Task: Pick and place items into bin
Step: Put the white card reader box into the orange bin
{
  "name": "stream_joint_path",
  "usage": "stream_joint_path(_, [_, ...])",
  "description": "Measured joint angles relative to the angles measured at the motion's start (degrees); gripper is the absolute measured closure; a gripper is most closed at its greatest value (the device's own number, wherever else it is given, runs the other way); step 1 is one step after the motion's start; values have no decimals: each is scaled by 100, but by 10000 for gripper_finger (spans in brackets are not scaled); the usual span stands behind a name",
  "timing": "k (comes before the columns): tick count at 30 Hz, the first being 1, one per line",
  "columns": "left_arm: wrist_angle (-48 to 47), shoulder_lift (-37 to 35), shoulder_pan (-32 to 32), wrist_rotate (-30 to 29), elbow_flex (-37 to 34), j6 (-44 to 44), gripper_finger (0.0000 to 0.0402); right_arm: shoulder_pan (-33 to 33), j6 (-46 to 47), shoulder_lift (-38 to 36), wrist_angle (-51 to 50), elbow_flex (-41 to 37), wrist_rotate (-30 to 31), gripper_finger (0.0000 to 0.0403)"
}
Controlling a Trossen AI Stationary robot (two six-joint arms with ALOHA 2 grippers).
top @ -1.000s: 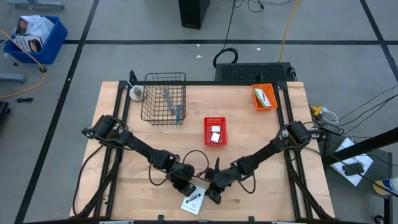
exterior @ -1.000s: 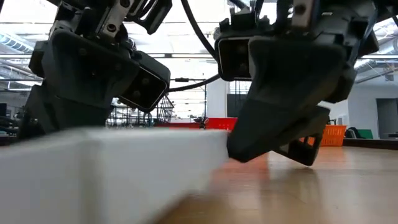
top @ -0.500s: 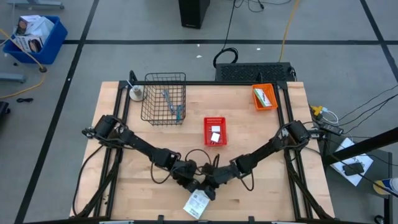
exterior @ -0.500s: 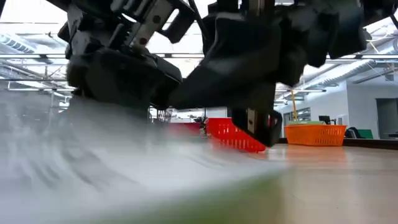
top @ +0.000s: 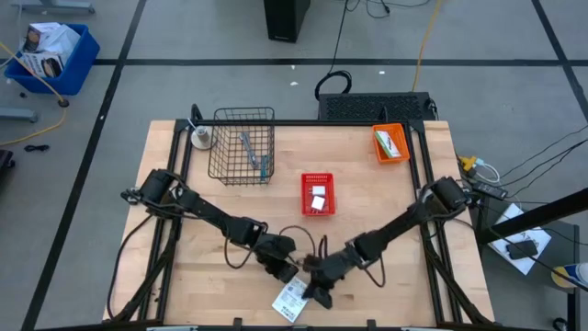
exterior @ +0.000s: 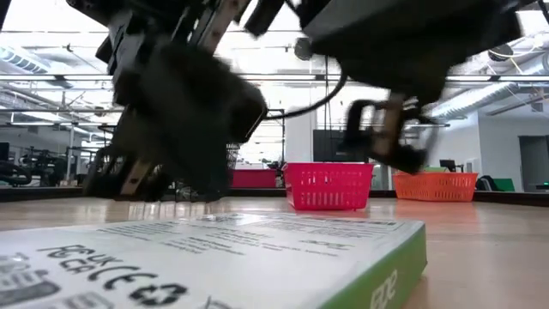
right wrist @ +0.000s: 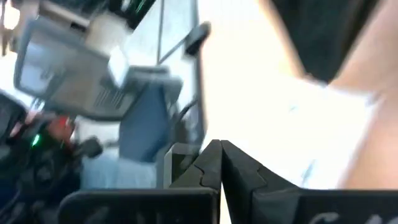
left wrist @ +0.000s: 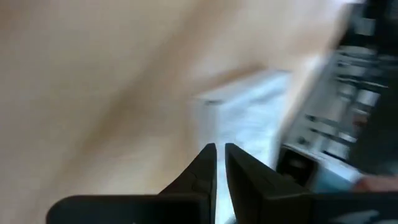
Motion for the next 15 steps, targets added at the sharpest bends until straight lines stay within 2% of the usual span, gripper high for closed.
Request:
stream_joint_path(4, [837,-2,-131,93,0,-32,364,277,69,40,-239,0,109,403])
stream_joint_path(10, [812,-15,-154,41,-7,-218,364,289,313,107,-1169,-17,609,403])
stream_joint_path(15, [790,-17,-158,403,-7,-302,364,-4,427,132,-1384,1,355,403])
